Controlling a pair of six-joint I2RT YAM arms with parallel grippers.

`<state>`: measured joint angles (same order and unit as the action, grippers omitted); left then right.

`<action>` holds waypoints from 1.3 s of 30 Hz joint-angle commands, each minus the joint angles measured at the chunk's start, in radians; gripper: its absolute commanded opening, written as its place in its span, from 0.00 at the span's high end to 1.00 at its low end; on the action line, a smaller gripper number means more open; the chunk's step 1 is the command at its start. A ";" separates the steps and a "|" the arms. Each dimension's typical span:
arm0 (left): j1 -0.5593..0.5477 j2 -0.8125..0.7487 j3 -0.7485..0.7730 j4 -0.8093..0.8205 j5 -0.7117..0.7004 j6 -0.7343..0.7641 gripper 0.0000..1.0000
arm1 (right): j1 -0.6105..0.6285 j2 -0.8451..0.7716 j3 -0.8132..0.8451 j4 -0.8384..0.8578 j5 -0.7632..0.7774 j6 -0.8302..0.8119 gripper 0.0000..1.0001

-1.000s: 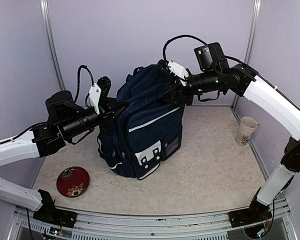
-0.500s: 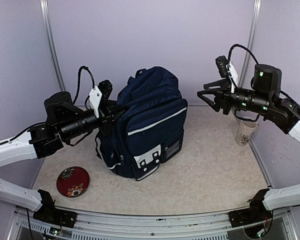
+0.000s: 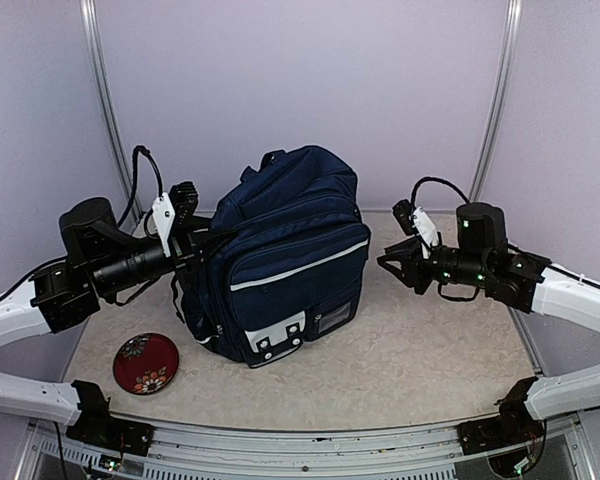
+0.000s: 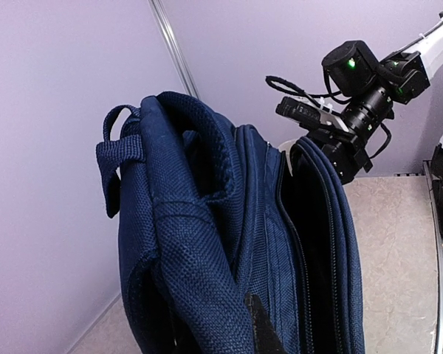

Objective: Pack the student bag
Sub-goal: Pick up the student bag from the upper front pocket.

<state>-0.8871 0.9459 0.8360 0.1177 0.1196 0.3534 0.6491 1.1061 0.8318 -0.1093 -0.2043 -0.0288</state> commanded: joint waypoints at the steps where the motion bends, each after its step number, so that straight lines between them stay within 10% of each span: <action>1: 0.005 -0.051 -0.024 0.008 -0.008 0.036 1.00 | 0.064 -0.058 -0.098 0.182 -0.066 -0.061 0.71; 39: -0.032 -0.001 0.023 -0.059 -0.021 0.023 1.00 | 0.149 0.012 -0.016 0.178 0.305 -0.353 0.75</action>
<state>-0.9077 0.9440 0.8371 0.1017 0.1005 0.3504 0.7986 1.1465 0.8013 0.0910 0.0013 -0.3695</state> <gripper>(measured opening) 0.090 0.240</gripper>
